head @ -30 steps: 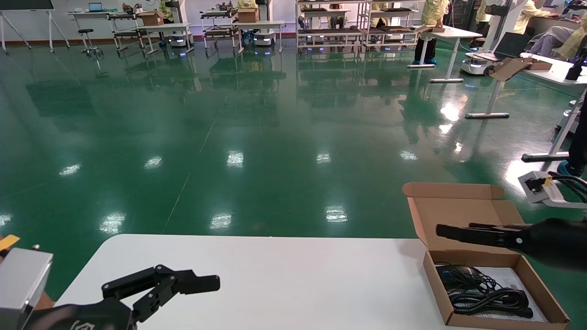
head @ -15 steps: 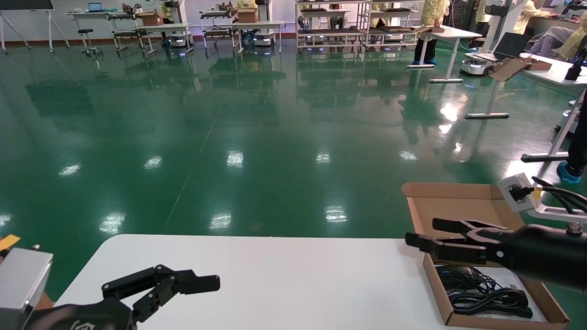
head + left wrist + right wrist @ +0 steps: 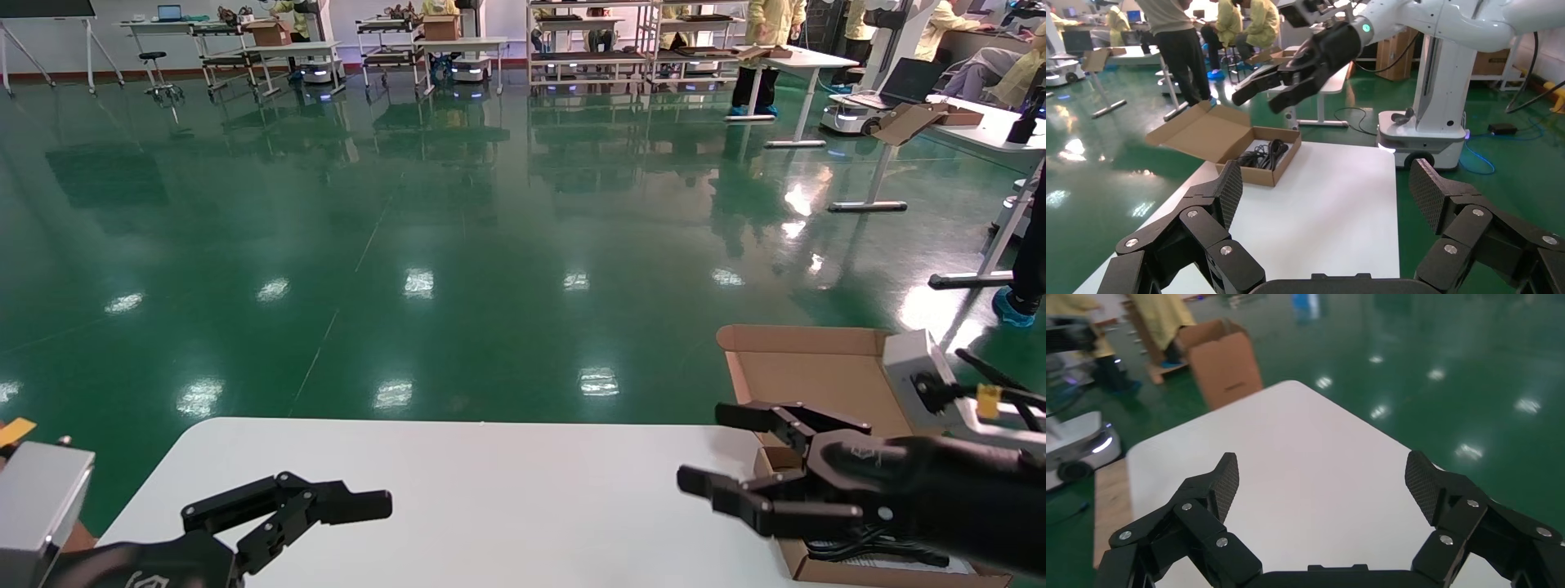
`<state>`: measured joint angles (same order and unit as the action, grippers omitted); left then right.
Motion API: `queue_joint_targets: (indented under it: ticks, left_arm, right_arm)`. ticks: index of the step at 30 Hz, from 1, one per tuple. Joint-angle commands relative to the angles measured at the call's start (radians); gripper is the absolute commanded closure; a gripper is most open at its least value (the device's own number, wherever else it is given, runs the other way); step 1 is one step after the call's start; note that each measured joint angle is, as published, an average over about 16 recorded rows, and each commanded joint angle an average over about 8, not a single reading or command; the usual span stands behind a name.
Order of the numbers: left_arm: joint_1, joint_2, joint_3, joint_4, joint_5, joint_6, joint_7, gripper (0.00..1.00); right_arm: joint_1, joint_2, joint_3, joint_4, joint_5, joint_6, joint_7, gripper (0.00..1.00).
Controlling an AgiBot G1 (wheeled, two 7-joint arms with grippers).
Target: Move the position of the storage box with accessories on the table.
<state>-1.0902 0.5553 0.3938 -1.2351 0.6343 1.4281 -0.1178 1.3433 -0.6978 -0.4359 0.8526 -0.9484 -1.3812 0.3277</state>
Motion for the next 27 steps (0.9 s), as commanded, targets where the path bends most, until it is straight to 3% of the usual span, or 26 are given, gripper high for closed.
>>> queue_joint_targets:
  ticks: [1,17,27]
  left_arm:
    - [0.000,0.000,0.000,0.000,0.000,0.000,0.000,0.00]
    - [0.000,0.000,0.000,0.000,0.000,0.000,0.000,0.00]
    - [0.000,0.000,0.000,0.000,0.000,0.000,0.000,0.00]
  right_arm:
    - [-0.025,0.008,0.015,0.040,0.020,-0.011,-0.013,0.00]
    - [-0.226,0.073,0.131,0.362,0.183,-0.096,-0.118,0.00]
    - [-0.297,0.095,0.172,0.476,0.241,-0.126,-0.151,0.00]
